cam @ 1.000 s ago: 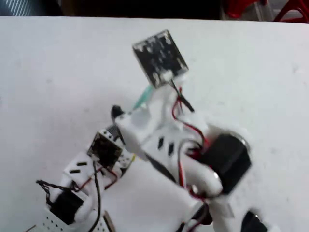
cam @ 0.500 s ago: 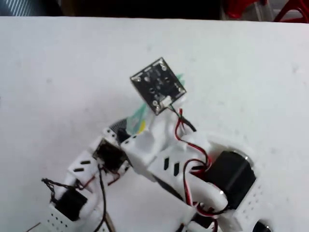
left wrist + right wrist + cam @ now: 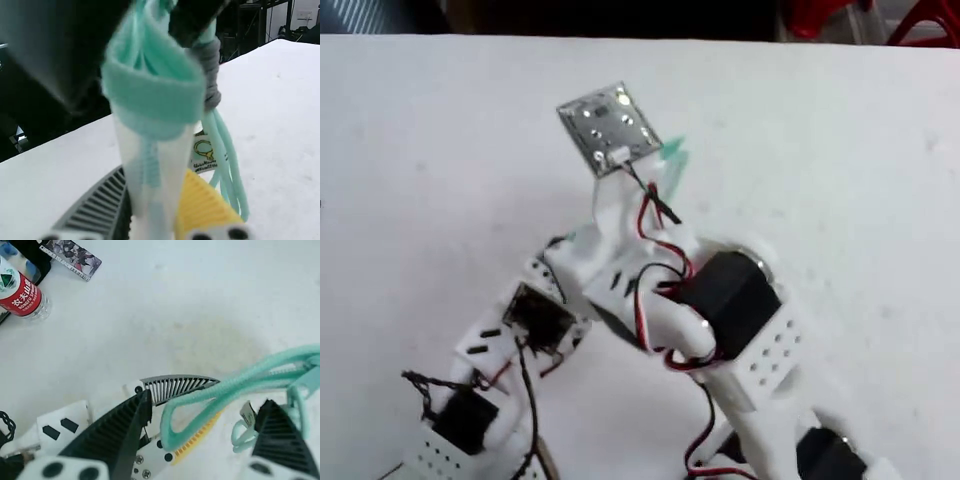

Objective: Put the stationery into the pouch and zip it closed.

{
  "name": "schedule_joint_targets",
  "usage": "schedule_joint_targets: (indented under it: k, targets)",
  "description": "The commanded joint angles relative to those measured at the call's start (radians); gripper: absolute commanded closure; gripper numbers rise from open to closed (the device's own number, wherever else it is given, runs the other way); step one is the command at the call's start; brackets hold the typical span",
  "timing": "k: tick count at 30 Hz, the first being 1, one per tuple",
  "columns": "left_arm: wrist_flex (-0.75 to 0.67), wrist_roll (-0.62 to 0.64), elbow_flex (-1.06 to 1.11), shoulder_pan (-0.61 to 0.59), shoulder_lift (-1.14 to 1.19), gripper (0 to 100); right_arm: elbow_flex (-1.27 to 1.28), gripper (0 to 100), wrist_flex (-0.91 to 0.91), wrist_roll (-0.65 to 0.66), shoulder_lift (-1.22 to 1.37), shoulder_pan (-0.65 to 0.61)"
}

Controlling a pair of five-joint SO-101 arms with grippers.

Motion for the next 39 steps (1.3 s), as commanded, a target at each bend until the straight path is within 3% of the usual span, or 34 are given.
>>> schedule_joint_targets:
  k: [1,5,10,12,15,18,22,25,30,34,39]
  targets:
    - [-0.044,-0.011,-0.02,0.001,-0.012,98,-0.12,68.0,-0.019,-0.008,0.044,0.012]
    - [-0.044,-0.011,-0.02,-0.005,-0.012,98,-0.153,68.0,-0.015,-0.009,0.122,0.021]
    - [-0.051,-0.011,-0.009,0.001,-0.012,98,-0.163,69.1,-0.001,-0.009,0.199,0.117]
    - [-0.051,-0.011,-0.006,0.002,-0.012,98,-0.163,76.5,-0.001,-0.009,0.205,0.157]
    - [-0.051,-0.011,-0.011,0.002,-0.012,98,-0.163,98.1,-0.007,-0.003,0.211,0.222]
    - [-0.051,-0.009,-0.011,0.002,-0.012,98,-0.155,94.5,-0.008,-0.002,0.213,0.269]
    - [-0.051,-0.009,-0.012,0.002,-0.012,97,-0.153,97.8,-0.001,0.002,0.214,0.289]
    - [-0.035,0.012,-0.035,0.002,-0.012,88,-0.153,98.1,-0.007,0.003,0.214,0.292]
    - [0.288,0.238,-0.249,0.002,-0.012,76,-0.153,98.1,-0.031,0.072,0.214,0.344]
    - [0.545,0.262,-0.443,0.004,-0.012,74,-0.155,98.1,-0.042,0.144,0.214,0.389]
    - [0.638,0.227,-0.522,-0.005,-0.012,72,-0.157,98.1,0.002,0.489,0.213,0.39]
